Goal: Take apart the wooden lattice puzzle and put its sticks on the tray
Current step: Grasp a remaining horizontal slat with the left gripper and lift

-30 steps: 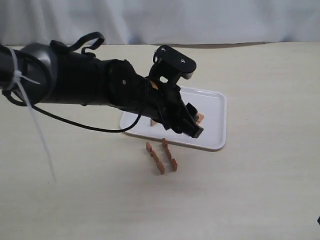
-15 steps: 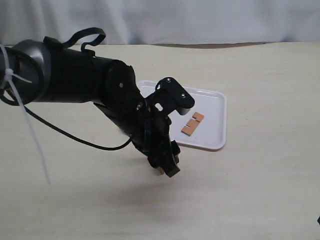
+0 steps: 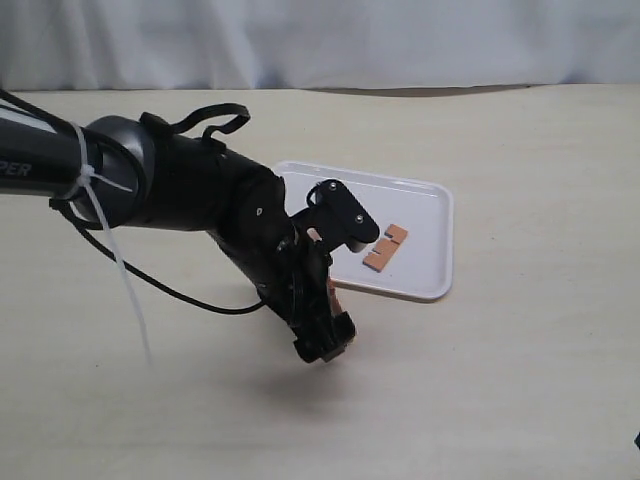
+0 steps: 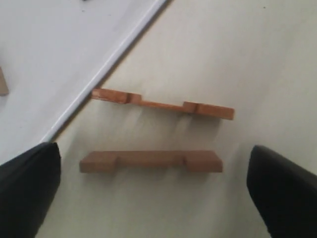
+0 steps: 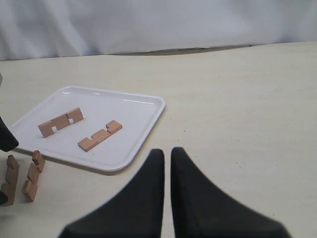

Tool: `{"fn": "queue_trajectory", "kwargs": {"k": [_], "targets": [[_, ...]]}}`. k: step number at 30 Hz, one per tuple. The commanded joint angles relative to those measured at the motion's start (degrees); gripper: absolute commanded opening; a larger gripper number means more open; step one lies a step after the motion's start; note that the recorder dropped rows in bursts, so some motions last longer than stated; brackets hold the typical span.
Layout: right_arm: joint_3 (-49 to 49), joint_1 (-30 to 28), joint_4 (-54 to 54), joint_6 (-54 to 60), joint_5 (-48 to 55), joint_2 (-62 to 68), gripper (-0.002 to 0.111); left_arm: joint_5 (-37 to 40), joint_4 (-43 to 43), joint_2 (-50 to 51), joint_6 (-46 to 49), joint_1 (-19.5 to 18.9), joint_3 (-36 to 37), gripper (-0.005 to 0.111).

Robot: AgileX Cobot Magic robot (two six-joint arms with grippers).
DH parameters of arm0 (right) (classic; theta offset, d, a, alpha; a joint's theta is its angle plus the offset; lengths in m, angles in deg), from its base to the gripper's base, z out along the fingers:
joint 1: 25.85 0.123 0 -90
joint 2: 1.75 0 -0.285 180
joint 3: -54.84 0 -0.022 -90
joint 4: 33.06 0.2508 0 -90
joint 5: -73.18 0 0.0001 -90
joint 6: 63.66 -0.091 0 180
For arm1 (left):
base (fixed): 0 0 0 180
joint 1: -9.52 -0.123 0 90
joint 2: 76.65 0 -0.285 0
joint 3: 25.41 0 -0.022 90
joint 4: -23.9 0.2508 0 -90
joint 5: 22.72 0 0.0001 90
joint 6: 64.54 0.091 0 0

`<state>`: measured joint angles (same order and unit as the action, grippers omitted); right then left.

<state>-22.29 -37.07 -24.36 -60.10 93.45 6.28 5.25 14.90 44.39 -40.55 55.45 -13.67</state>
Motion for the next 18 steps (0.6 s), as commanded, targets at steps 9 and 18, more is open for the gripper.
{"fn": "queue_trajectory", "kwargs": {"k": [9,18], "targets": [[-0.09,-0.26,0.1,0.15,-0.61,-0.24,0.005,-1.78,4.92,2.15,-4.79,0.04,0.03,0.094],[-0.09,-0.26,0.1,0.15,-0.61,-0.24,0.005,-3.48,4.92,3.91,-4.79,0.04,0.03,0.094]]}}
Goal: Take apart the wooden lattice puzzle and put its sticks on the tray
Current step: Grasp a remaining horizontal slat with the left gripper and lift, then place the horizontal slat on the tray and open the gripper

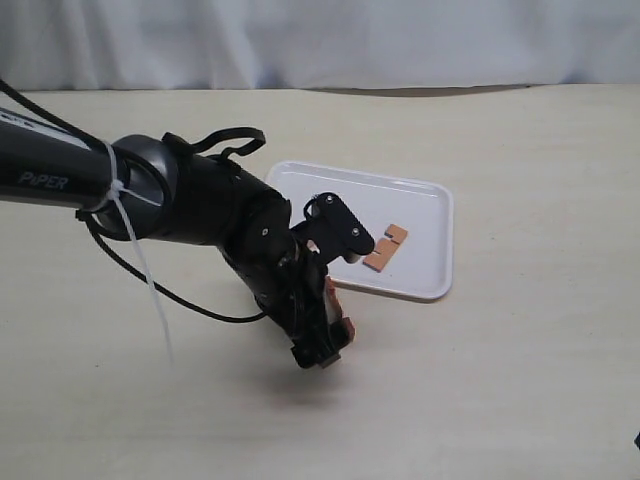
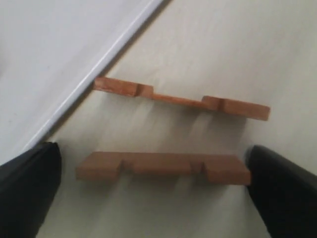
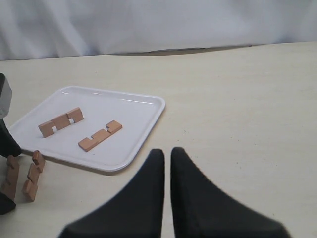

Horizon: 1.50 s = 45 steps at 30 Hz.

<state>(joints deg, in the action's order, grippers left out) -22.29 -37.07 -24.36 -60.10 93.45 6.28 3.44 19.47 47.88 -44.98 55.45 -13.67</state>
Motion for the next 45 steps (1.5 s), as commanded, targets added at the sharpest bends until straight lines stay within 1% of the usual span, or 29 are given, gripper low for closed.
{"fn": "queue_trajectory", "kwargs": {"k": [1,3,5,7,9,11,17,20,23,28,30,32,37,40,42,44,45], "targets": [[-0.09,-0.26,0.1,0.15,-0.61,-0.24,0.005,-1.87,0.35,0.42,-0.36,0.04,0.03,0.094],[-0.09,-0.26,0.1,0.15,-0.61,-0.24,0.005,-2.3,0.35,0.42,-0.36,0.04,0.03,0.089],[-0.09,-0.26,0.1,0.15,-0.61,-0.24,0.005,-2.42,0.78,0.42,-0.36,0.04,0.03,0.076],[-0.09,-0.26,0.1,0.15,-0.61,-0.24,0.005,-2.19,0.94,0.42,-0.36,0.04,0.03,0.053],[-0.09,-0.26,0.1,0.15,-0.61,-0.24,0.005,-1.13,0.94,0.42,-0.36,0.04,0.03,0.025],[-0.09,-0.26,0.1,0.15,-0.61,-0.24,0.005,-0.36,0.94,0.19,-0.36,0.04,0.03,0.001],[-0.09,-0.26,0.1,0.15,-0.61,-0.24,0.005,1.34,0.83,-4.4,-0.07,0.04,0.03,0.0],[-0.09,-0.26,0.1,0.15,-0.61,-0.24,0.005,-0.17,0.83,-8.79,-0.07,0.04,0.03,0.0],[-0.09,-0.26,0.1,0.15,-0.61,-0.24,0.005,-6.24,0.96,-11.97,-0.07,0.04,0.03,0.0],[-0.09,-0.26,0.1,0.15,-0.61,-0.24,0.005,-22.8,1.4,-11.52,-0.07,-0.56,0.03,0.0],[-0.09,-0.26,0.1,0.15,-0.61,-0.24,0.005,-28.23,1.4,-10.27,-0.07,-1.76,0.03,0.0],[-0.09,-0.26,0.1,0.15,-0.61,-0.24,0.005,-30.94,0.09,-9.09,-0.18,-3.61,0.03,0.0],[-0.09,-0.26,0.1,0.15,-0.61,-0.24,0.005,-34.83,-12.38,-5.19,-0.31,-8.42,0.03,0.0],[-0.09,-0.26,0.1,0.15,-0.61,-0.24,0.005,-34.73,-16.24,-3.56,-0.31,-10.22,0.03,0.0],[-0.09,-0.26,0.1,0.15,-0.61,-0.24,0.005,-34.31,-16.23,-2.9,-0.31,-10.74,0.03,0.003],[-0.09,-0.26,0.1,0.15,-0.61,-0.24,0.005,-34.19,-16.23,-2.48,-0.31,-10.74,0.03,0.013],[-0.09,-0.26,0.1,0.15,-0.61,-0.24,0.005,-34.19,-16.23,-2.48,-0.31,-10.74,0.03,0.021]]}}
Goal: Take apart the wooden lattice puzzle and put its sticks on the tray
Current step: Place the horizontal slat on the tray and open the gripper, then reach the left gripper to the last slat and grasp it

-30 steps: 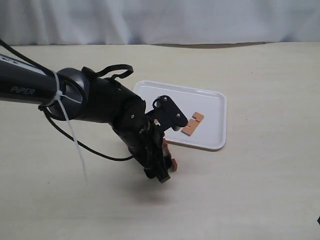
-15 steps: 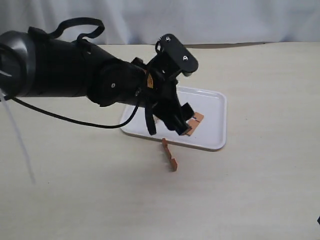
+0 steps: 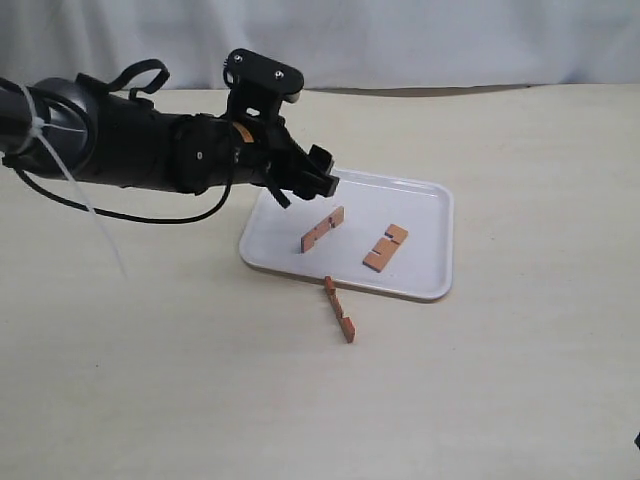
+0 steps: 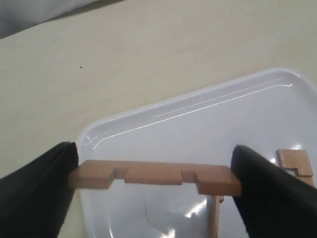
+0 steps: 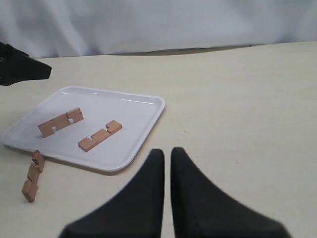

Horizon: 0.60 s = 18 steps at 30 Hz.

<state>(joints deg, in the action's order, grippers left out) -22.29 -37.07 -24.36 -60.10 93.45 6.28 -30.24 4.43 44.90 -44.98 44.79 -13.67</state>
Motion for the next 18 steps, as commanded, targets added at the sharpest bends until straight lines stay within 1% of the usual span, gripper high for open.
{"fn": "queue_trajectory", "kwargs": {"k": [1,2,4,6,8,11,15,18], "targets": [[-0.09,-0.26,0.1,0.15,-0.61,-0.24,0.005,-0.51,-1.18,0.51,-0.31,-0.08,0.03,0.03],[-0.09,-0.26,0.1,0.15,-0.61,-0.24,0.005,-0.51,-1.18,0.51,-0.31,-0.08,0.03,0.037],[-0.09,-0.26,0.1,0.15,-0.61,-0.24,0.005,-0.51,-1.08,0.51,-0.31,-0.08,0.03,0.057],[-0.09,-0.26,0.1,0.15,-0.61,-0.24,0.005,-0.07,-0.64,0.51,-0.31,-0.08,0.03,0.069],[-0.09,-0.26,0.1,0.15,-0.61,-0.24,0.005,1.2,-0.64,0.38,-0.31,-0.08,0.03,0.079],[-0.09,-0.26,0.1,0.15,-0.61,-0.24,0.005,3.62,-0.64,-0.79,-0.31,-0.08,0.03,0.083],[-0.09,-0.26,0.1,0.15,-0.61,-0.24,0.005,8.91,-0.64,-4.36,-0.31,-0.08,0.03,0.082],[-0.09,-0.26,0.1,0.15,-0.61,-0.24,0.005,15.16,-0.64,-9.58,-0.31,0.77,0.03,0.082]]}}
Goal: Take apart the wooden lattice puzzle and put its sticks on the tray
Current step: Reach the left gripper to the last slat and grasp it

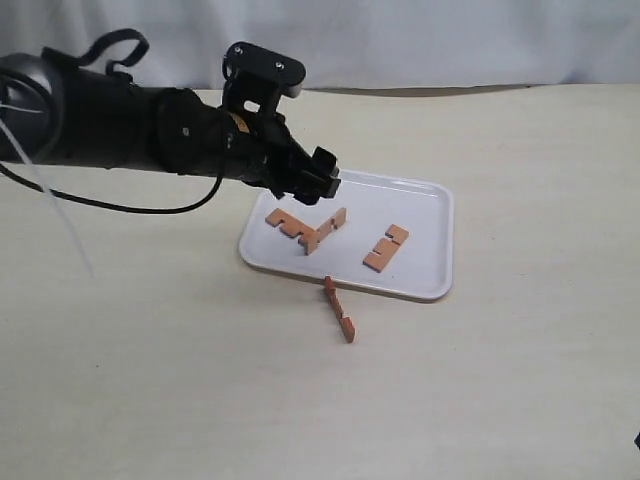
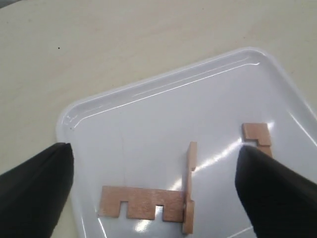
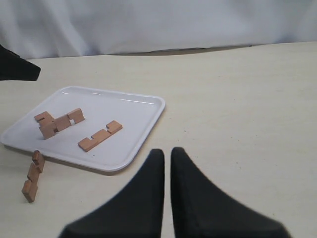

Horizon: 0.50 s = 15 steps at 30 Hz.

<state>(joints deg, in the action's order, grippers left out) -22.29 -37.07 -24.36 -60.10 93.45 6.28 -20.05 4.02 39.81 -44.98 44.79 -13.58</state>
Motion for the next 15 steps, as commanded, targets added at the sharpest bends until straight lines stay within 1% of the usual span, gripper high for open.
{"fn": "queue_trajectory", "kwargs": {"k": [1,4,5,6,7,9,13,15], "targets": [[-0.09,-0.26,0.1,0.15,-0.61,-0.24,0.005,8.13,-0.24,-5.96,0.05,1.65,-0.06,0.082],[-0.09,-0.26,0.1,0.15,-0.61,-0.24,0.005,19.19,-0.35,-7.04,-0.17,5.53,-0.06,0.082],[-0.09,-0.26,0.1,0.15,-0.61,-0.24,0.005,21.62,-0.35,-6.79,-1.33,6.88,-0.06,0.082],[-0.09,-0.26,0.1,0.15,-0.61,-0.24,0.005,22.81,-0.48,-6.33,-3.43,7.99,-0.06,0.078],[-0.09,-0.26,0.1,0.15,-0.61,-0.24,0.005,22.93,-0.05,-5.62,-6.89,9.47,-0.06,0.071],[-0.09,-0.26,0.1,0.15,-0.61,-0.24,0.005,21.76,1.33,-4.57,-10.64,11.03,-0.06,0.063],[-0.09,-0.26,0.1,0.15,-0.61,-0.24,0.005,20.68,6.88,-2.2,-15.45,13.37,-0.06,0.062],[-0.09,-0.26,0.1,0.15,-0.61,-0.24,0.005,20.54,10.41,-1.19,-19.57,13.92,-0.06,0.062]]}}
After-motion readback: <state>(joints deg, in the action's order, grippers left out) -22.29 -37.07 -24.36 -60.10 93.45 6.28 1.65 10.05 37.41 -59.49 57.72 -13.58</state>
